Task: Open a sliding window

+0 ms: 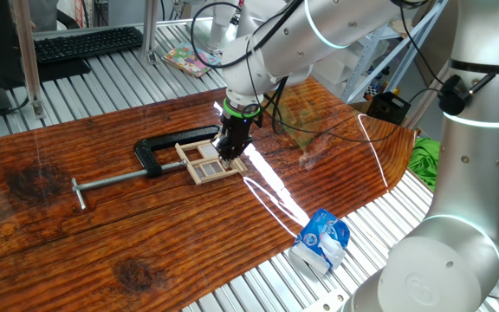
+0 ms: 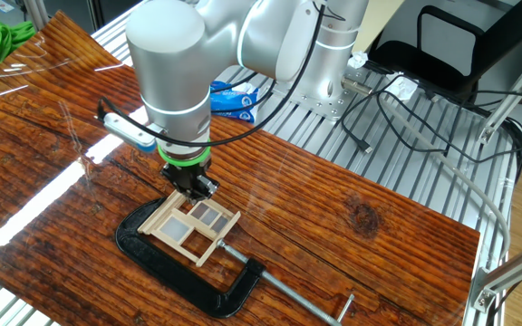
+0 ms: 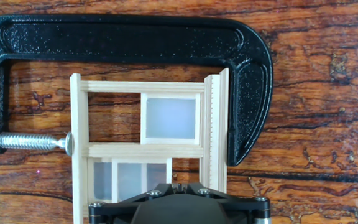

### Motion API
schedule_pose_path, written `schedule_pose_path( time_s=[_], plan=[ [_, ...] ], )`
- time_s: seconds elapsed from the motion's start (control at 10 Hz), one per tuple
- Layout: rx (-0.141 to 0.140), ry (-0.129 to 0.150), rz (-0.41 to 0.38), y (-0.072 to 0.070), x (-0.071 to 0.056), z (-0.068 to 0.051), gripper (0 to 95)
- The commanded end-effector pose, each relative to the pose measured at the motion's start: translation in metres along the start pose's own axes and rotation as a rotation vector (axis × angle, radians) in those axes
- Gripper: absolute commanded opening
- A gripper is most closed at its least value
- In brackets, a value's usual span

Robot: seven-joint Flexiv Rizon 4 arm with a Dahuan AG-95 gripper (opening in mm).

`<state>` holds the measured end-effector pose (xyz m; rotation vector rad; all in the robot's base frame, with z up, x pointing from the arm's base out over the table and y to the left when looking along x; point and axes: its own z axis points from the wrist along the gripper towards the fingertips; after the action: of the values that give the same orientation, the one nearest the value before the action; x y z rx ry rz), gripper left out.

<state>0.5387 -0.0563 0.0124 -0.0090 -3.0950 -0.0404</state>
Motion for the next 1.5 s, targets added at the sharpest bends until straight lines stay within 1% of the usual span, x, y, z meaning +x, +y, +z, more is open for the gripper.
schedule_pose_path(
  time_s=[0.1,0.5,1.5],
  plan=[
    [0.003,-0.005,0.001,-0.0005,-0.0001,0.0003,0.0],
    [0.003,-0.009,-0.002,-0.0013,0.0002,0.0014,0.0],
    [-0.012,-0.024,0.009,-0.0009,0.0005,0.0054,0.0]
  ],
)
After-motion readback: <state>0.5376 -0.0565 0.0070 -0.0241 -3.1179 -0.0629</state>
